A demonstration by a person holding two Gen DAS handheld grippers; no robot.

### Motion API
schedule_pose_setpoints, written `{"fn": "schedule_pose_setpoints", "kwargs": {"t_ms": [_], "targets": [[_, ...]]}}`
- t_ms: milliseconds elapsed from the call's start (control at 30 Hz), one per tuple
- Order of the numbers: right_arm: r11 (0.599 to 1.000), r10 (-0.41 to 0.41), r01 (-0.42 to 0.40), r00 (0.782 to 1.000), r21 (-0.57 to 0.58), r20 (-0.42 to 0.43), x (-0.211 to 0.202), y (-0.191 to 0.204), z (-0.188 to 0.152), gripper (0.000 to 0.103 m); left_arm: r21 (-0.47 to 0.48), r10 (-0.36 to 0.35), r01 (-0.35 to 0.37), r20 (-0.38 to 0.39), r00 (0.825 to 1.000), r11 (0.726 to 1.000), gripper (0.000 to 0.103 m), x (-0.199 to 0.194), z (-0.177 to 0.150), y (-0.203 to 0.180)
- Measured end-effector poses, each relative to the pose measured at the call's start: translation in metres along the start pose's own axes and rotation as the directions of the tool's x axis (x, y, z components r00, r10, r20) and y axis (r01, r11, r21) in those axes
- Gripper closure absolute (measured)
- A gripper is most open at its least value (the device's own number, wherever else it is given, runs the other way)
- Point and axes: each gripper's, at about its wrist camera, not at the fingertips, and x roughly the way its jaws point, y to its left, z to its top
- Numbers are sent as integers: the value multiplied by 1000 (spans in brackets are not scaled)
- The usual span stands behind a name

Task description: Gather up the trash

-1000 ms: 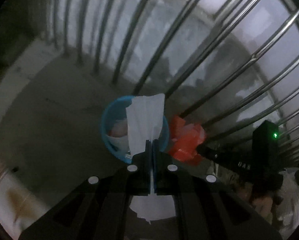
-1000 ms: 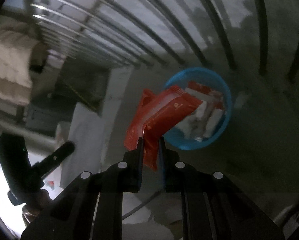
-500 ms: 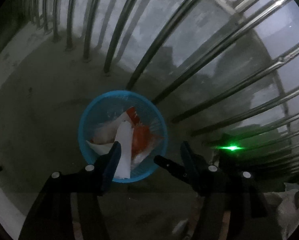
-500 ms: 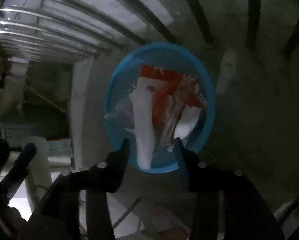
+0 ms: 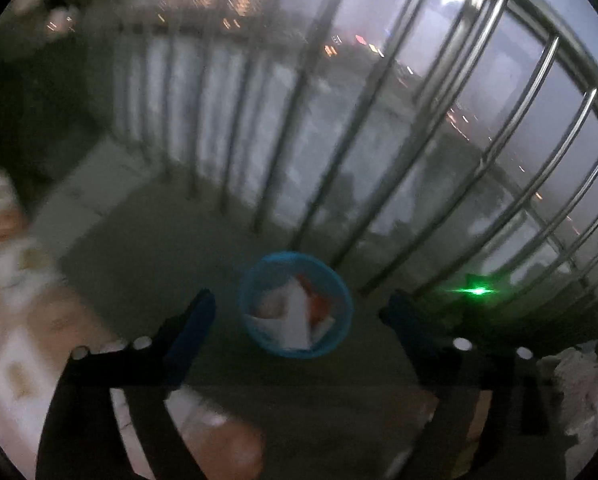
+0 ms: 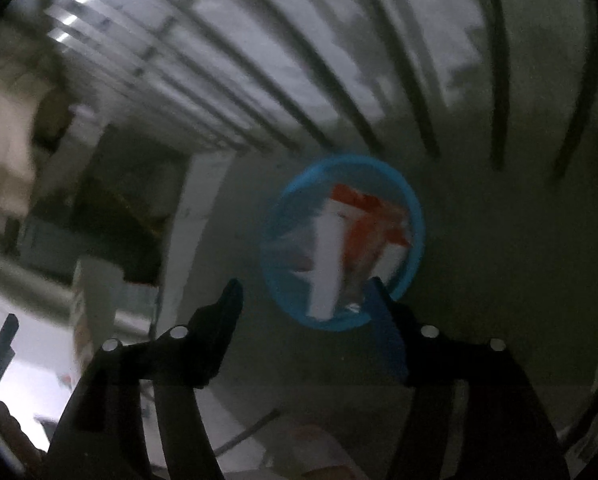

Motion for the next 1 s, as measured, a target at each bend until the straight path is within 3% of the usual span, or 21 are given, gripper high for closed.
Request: {"fn": "schedule_pose_setpoints", "kwargs": {"t_ms": [100, 233, 500, 600, 667, 833, 1000], "targets": [[990, 30, -27, 999, -136, 20, -22, 39, -11, 33, -31, 97, -94, 100, 990, 995, 6, -67, -27, 15], [946, 95, -85, 995, -312, 19, -50, 100, -33, 28, -112, 205, -189, 155, 967, 976, 6, -130, -69, 32], [879, 193, -158, 981, -450, 32, -90, 179, -76, 24, -274, 345, -280, 231, 909, 920, 6, -228, -156, 51], [850, 230, -191, 973, -492, 18, -104, 202, -97, 24, -337, 392, -302, 242, 887, 892, 6, -257, -181, 60], [829, 252, -210, 968, -519, 10, -116, 216, -113, 21, -355, 407, -310, 241, 881, 882, 6, -271, -192, 64], [791, 286, -230, 958, -566, 10, -136, 233, -146, 16, -384, 470, -357, 261, 843, 852, 6, -295, -210, 74], [763, 310, -239, 951, -601, 14, -150, 246, -165, 14, -408, 485, -356, 274, 830, 841, 6, -303, -219, 77]]}}
